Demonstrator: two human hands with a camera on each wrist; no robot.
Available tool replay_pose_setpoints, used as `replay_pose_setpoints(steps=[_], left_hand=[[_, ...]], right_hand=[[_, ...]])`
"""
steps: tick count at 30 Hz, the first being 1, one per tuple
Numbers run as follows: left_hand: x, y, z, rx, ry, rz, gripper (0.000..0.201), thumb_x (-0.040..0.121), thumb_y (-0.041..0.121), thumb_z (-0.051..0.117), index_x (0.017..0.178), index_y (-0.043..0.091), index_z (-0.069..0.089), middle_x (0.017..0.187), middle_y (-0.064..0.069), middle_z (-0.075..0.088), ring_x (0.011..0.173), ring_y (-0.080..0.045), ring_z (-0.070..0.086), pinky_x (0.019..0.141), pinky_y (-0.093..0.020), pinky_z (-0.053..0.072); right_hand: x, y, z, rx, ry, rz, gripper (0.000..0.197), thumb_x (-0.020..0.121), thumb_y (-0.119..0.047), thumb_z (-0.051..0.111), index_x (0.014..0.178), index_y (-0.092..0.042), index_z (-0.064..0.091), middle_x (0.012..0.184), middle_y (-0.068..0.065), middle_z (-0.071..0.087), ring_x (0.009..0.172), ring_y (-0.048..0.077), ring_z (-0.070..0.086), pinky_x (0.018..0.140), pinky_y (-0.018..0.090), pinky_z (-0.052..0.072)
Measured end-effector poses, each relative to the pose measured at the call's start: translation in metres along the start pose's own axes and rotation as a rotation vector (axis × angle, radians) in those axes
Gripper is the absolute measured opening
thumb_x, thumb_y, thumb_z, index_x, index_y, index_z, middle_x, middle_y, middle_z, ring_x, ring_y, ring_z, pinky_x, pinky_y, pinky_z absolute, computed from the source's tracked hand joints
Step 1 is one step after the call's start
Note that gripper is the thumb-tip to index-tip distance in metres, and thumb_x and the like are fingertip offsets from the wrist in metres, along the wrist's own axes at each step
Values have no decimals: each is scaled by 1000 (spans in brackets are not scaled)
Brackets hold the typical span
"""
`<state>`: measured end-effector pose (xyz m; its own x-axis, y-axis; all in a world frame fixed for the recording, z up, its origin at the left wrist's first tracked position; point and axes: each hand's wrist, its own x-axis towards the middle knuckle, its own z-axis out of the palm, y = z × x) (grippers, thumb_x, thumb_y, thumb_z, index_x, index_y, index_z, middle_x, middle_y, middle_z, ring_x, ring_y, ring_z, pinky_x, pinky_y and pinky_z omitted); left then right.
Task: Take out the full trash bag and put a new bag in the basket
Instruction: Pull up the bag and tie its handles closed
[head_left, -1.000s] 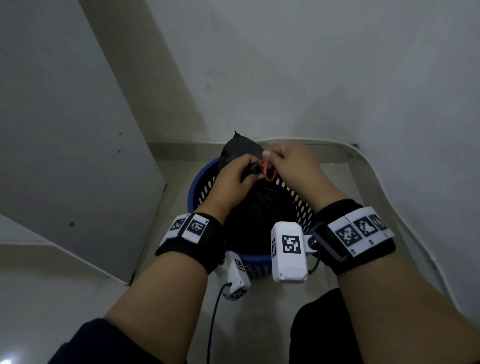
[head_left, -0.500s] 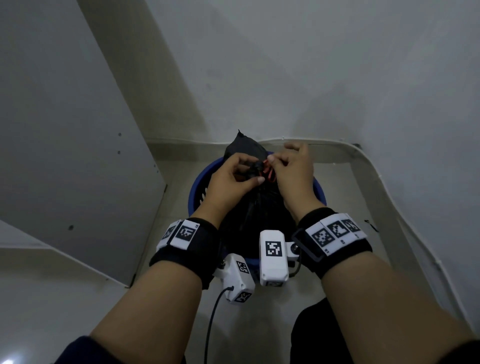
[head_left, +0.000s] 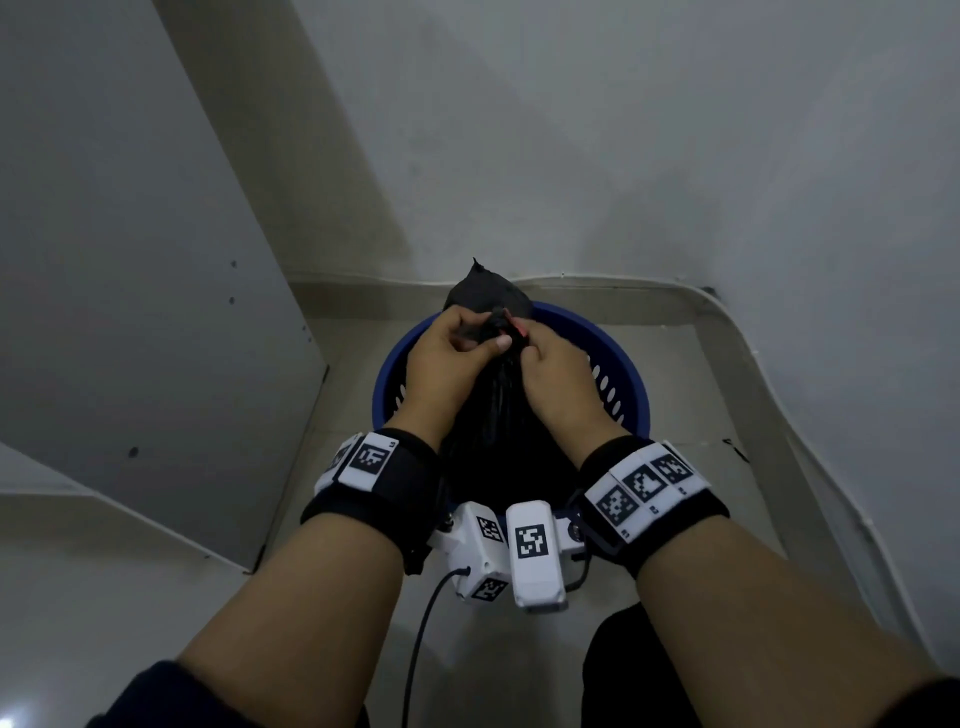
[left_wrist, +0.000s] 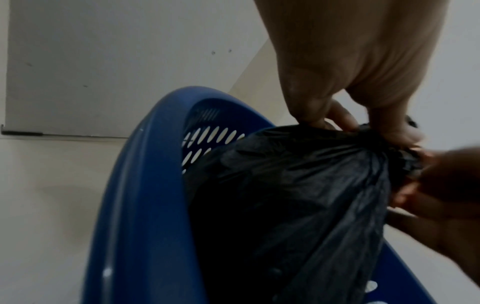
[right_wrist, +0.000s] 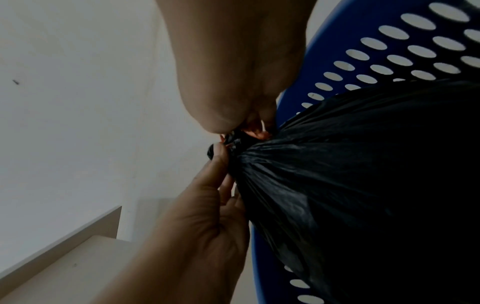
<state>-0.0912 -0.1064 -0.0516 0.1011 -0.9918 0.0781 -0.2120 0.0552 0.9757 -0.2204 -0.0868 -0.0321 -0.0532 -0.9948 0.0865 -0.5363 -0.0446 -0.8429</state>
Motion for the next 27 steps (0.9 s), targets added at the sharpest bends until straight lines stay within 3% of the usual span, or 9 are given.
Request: replay_pose_setpoints(steps=[3, 5, 8, 12, 16, 18, 20, 22, 27], left_hand=[[0, 2, -1, -46, 1, -27, 18, 82, 23, 76, 98, 26, 68, 83, -1, 67, 85, -18, 67, 80, -32, 55], [2, 2, -3, -56, -39, -20, 8, 88, 25, 69, 95, 22, 72, 87, -2, 71, 89, -19, 69, 86, -37, 57], [2, 3, -9, -125, -125, -48, 23, 98, 30, 54, 101, 19, 74, 93, -2, 73, 94, -20, 69, 90, -40, 55], [-7, 9, -24, -193, -211, -59, 28, 105, 17, 39, 124, 14, 58, 92, -8, 67, 89, -19, 66, 86, -33, 56], [-5, -22, -52, 307, -33, 120, 33, 99, 28, 45, 129, 21, 55, 119, -5, 66, 114, -20, 60, 102, -46, 46], [-9, -44, -59, 591, 37, 44, 49, 99, 42, 42, 145, 25, 38, 145, -10, 45, 132, -30, 43, 109, -50, 36], [-14, -59, -56, 527, 76, -91, 60, 101, 43, 39, 153, 26, 16, 155, -14, 27, 137, -33, 36, 110, -45, 33], [-14, -66, -51, 451, 120, -120, 55, 103, 27, 37, 154, 25, 17, 151, -15, 36, 129, -33, 46, 100, -39, 38], [-11, -70, -54, 494, 188, -50, 52, 93, 4, 33, 137, 25, 50, 114, -13, 64, 101, -33, 60, 78, -30, 40]], right_hand=[[-4, 2, 7, 223, -210, 53, 56, 93, -16, 52, 146, -21, 34, 129, -5, 50, 123, 13, 49, 105, 29, 39], [-6, 10, 15, 264, -233, 53, 74, 85, -24, 67, 147, -22, 27, 138, -7, 47, 127, 10, 46, 111, 33, 37], [-2, 14, 21, 244, -122, 94, 68, 79, -24, 76, 136, -16, 40, 127, -1, 59, 115, 12, 56, 101, 29, 44], [4, 17, 25, 116, 19, 107, 45, 79, -26, 75, 119, -12, 58, 109, 0, 67, 101, 15, 61, 81, 24, 43], [2, 15, 31, 202, 34, 109, 35, 83, -29, 70, 113, -14, 64, 106, 1, 69, 99, 18, 65, 90, 35, 52], [0, 13, 33, 258, 29, 117, 35, 82, -35, 69, 111, -17, 64, 106, 0, 70, 98, 19, 65, 92, 42, 52], [-3, 11, 34, 357, 15, 152, 34, 82, -36, 68, 111, -18, 65, 106, 0, 70, 98, 20, 66, 93, 44, 52], [-6, 7, 31, 479, 3, 205, 30, 87, -29, 67, 113, -13, 65, 106, 3, 70, 100, 23, 66, 93, 40, 52], [-7, -24, 3, 717, 65, 205, 21, 92, -23, 63, 105, -7, 69, 100, 8, 73, 96, 25, 69, 85, 34, 56]])
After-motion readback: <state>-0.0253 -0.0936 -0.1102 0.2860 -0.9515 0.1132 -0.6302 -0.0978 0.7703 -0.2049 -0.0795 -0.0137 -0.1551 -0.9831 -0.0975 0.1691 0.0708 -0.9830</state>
